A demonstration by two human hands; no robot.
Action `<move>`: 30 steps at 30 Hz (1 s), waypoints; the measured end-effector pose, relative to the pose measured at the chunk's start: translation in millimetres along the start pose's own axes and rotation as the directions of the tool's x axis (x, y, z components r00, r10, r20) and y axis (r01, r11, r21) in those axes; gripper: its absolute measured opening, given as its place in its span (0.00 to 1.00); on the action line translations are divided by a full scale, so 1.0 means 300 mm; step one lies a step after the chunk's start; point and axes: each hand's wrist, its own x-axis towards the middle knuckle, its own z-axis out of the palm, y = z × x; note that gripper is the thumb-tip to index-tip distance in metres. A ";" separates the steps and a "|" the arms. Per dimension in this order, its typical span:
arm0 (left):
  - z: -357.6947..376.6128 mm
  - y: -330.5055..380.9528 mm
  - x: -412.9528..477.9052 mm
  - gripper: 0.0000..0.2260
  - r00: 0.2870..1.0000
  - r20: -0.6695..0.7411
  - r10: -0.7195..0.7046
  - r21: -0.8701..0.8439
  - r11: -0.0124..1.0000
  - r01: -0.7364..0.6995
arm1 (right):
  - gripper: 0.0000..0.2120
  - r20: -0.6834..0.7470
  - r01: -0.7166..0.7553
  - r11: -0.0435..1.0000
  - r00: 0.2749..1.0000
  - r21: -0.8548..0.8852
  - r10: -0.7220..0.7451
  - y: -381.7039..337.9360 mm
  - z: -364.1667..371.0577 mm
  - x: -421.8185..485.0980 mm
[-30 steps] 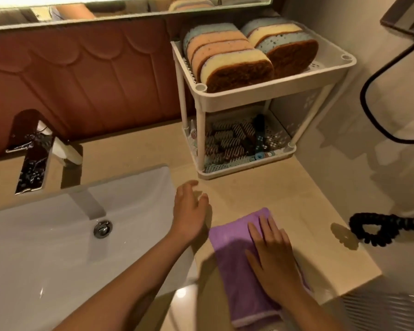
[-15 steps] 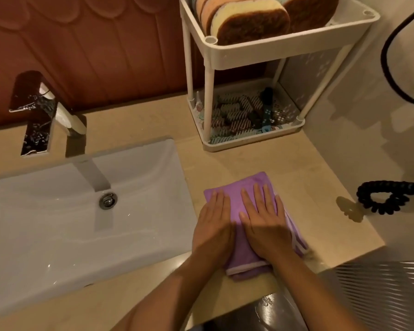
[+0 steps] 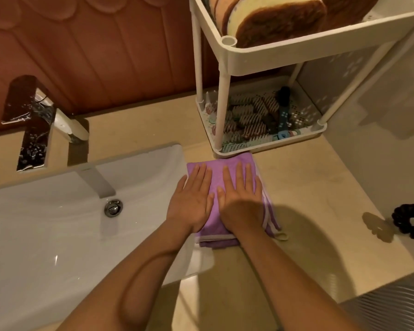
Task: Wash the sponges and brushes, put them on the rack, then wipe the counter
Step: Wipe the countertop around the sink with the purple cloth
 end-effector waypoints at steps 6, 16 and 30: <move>-0.005 0.003 0.010 0.25 0.998 0.053 -0.023 -0.027 0.999 0.025 | 0.22 0.019 0.022 1.000 1.000 -0.016 -0.022 0.011 0.000 0.003; 0.109 0.155 -0.229 0.26 0.991 -0.122 -0.061 -0.088 0.995 0.051 | 0.27 0.131 0.059 0.998 0.990 -0.006 -0.058 0.103 -0.089 -0.248; 0.194 0.159 -0.578 0.28 0.999 0.013 -0.032 -0.043 0.999 0.032 | 0.31 0.446 -0.010 0.998 0.894 -0.056 0.034 -0.006 -0.190 -0.596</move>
